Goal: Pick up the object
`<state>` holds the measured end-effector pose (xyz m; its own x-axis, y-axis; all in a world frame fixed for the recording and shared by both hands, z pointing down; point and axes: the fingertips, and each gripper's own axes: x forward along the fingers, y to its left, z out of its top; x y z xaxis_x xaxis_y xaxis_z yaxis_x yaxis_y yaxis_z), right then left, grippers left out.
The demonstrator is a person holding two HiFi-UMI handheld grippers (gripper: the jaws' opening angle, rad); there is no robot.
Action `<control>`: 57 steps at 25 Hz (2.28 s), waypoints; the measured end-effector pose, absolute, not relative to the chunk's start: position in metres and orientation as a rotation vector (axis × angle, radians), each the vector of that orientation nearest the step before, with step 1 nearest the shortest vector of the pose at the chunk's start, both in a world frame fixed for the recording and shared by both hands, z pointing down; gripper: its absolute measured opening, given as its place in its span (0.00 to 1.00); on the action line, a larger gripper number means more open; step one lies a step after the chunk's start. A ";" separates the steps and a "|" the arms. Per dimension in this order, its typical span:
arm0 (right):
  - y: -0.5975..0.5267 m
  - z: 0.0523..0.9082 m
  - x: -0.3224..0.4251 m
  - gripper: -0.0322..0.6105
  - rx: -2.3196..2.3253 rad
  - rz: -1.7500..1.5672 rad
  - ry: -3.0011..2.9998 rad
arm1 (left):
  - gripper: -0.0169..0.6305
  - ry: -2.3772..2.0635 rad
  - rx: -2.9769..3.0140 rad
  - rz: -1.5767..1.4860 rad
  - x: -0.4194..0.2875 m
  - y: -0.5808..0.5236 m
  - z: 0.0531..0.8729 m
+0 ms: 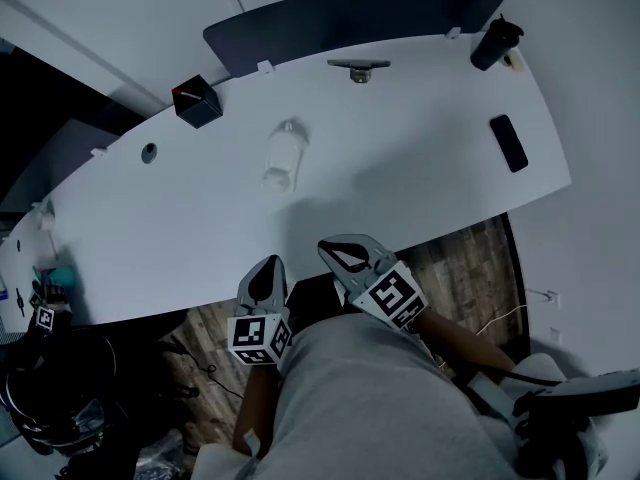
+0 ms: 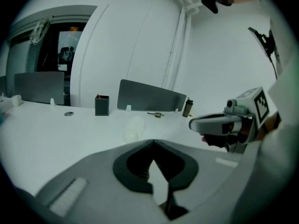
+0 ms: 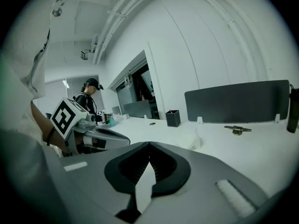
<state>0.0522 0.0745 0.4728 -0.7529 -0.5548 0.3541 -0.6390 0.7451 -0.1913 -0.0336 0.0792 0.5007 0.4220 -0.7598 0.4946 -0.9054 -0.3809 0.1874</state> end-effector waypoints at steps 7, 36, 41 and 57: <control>0.038 0.471 0.026 0.05 0.960 0.403 -2.606 | 0.03 -1.322 2.306 0.454 -0.046 0.035 0.504; -0.040 0.522 -0.015 0.20 0.777 0.179 -2.293 | 0.03 -1.235 2.263 0.444 -0.083 -0.028 0.532; -0.054 0.554 -0.019 0.37 0.667 0.064 -2.188 | 0.03 -1.319 2.209 0.429 -0.095 -0.032 0.530; -0.079 0.624 -0.037 0.50 0.540 -0.049 -2.013 | 0.03 -1.395 2.128 0.418 -0.107 -0.019 0.536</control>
<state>-0.0374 -0.0787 0.6241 -0.3911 -0.3938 0.8318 -0.3526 0.8990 0.2598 -0.1067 -0.0191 0.5357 0.4113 -0.7372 0.5360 -0.9106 -0.3054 0.2786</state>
